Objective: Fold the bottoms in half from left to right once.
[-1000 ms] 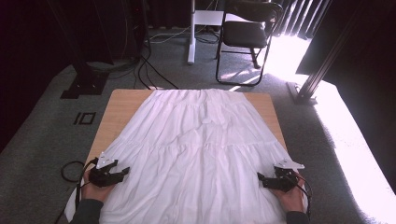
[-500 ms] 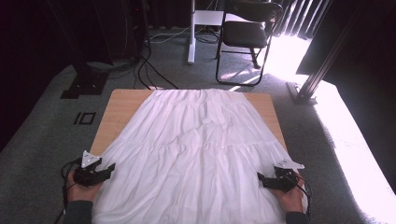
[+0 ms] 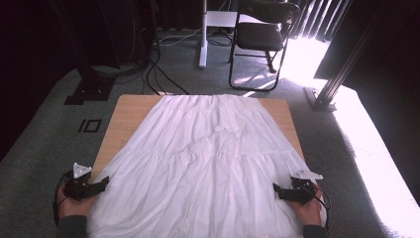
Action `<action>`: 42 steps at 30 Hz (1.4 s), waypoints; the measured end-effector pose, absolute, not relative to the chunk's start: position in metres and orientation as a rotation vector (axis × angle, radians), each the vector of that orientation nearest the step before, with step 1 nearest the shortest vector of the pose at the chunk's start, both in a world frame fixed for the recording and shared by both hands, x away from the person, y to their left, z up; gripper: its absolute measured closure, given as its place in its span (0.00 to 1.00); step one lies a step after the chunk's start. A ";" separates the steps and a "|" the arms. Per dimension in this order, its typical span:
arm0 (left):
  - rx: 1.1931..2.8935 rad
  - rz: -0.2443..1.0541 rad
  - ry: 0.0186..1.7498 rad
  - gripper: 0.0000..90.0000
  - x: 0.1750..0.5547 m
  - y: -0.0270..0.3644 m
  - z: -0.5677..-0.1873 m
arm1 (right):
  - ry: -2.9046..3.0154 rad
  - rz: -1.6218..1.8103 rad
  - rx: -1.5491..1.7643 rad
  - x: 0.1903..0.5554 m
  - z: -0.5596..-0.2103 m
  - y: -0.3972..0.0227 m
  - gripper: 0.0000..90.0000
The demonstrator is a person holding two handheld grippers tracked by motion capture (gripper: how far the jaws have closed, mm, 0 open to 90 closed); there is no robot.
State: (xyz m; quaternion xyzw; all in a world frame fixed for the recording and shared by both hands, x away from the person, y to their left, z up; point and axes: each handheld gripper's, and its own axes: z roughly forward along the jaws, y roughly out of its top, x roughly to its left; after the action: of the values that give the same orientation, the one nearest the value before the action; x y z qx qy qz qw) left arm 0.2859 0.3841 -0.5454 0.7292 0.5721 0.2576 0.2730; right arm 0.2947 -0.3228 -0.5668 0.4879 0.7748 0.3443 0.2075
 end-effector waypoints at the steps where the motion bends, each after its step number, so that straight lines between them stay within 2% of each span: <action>1: 1.964 0.689 1.544 0.31 0.286 0.384 -0.547 | 2.157 0.959 1.359 0.295 -0.567 -0.323 0.15; 8: 1.944 0.643 1.526 0.25 0.287 0.387 -0.550 | 2.157 0.958 1.359 0.295 -0.567 -0.323 0.15; 13: 1.942 0.647 1.501 0.28 0.285 0.389 -0.550 | 2.157 0.958 1.358 0.295 -0.567 -0.323 0.15; 14: 1.952 0.638 1.487 0.34 0.284 0.389 -0.548 | 2.157 0.958 1.358 0.295 -0.567 -0.323 0.15; 15: 1.961 0.632 1.483 0.47 0.284 0.388 -0.547 | 2.157 0.958 1.358 0.295 -0.567 -0.323 0.15; 19: 1.991 0.595 1.465 0.87 0.283 0.389 -0.543 | 2.153 0.958 1.360 0.294 -0.567 -0.323 0.15; 20: 1.991 0.595 1.465 0.95 0.283 0.389 -0.543 | 2.153 0.958 1.360 0.294 -0.567 -0.323 0.15; 21: 2.026 0.640 1.467 0.95 0.282 0.387 -0.542 | 2.152 0.958 1.361 0.294 -0.567 -0.322 0.15; 22: 2.050 0.682 1.487 1.00 0.282 0.386 -0.541 | 2.149 0.956 1.365 0.293 -0.567 -0.322 0.16; 26: 2.070 0.746 1.547 1.00 0.283 0.392 -0.538 | 2.141 0.955 1.374 0.292 -0.567 -0.321 0.16; 36: 1.949 0.853 1.663 1.00 0.269 0.428 -0.520 | 2.128 0.950 1.386 0.285 -0.567 -0.310 0.16; 42: 1.948 0.846 1.607 1.00 0.266 0.422 -0.501 | 2.113 0.955 1.390 0.278 -0.566 -0.299 0.21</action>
State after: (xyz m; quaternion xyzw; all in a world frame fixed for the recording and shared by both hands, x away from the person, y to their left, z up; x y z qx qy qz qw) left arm 0.2664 0.4223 -0.5012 0.7106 0.5863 0.3088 0.2367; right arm 0.2784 -0.2988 -0.5662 0.5017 0.7630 0.3450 0.2172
